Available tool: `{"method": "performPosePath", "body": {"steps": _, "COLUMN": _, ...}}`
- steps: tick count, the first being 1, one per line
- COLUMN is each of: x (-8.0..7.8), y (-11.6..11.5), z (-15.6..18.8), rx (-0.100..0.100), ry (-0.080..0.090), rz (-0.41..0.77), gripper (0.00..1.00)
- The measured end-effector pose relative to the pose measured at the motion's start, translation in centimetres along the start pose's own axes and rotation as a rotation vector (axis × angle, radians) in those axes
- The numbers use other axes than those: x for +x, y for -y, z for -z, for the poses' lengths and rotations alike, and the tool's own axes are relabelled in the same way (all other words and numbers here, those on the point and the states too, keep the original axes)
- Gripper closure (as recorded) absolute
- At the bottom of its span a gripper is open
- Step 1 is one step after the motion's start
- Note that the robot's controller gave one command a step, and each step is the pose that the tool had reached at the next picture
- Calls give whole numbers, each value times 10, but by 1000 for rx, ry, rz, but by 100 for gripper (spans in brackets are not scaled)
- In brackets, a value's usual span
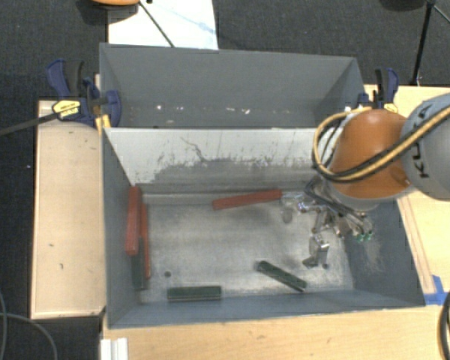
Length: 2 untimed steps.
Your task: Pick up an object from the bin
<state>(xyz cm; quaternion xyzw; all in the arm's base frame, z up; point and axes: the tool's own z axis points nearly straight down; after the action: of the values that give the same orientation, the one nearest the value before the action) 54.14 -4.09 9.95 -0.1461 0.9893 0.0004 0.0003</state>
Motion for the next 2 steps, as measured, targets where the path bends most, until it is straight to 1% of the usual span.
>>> {"method": "performPosePath", "body": {"steps": 1, "x": 29, "y": -7, "z": 13, "rx": -1, "ry": 0, "rz": -161, "gripper": 0}}
{"method": "performPosePath", "body": {"steps": 2, "x": 43, "y": -13, "z": -1, "rx": 2, "ry": 2, "rz": -4, "gripper": 0}}
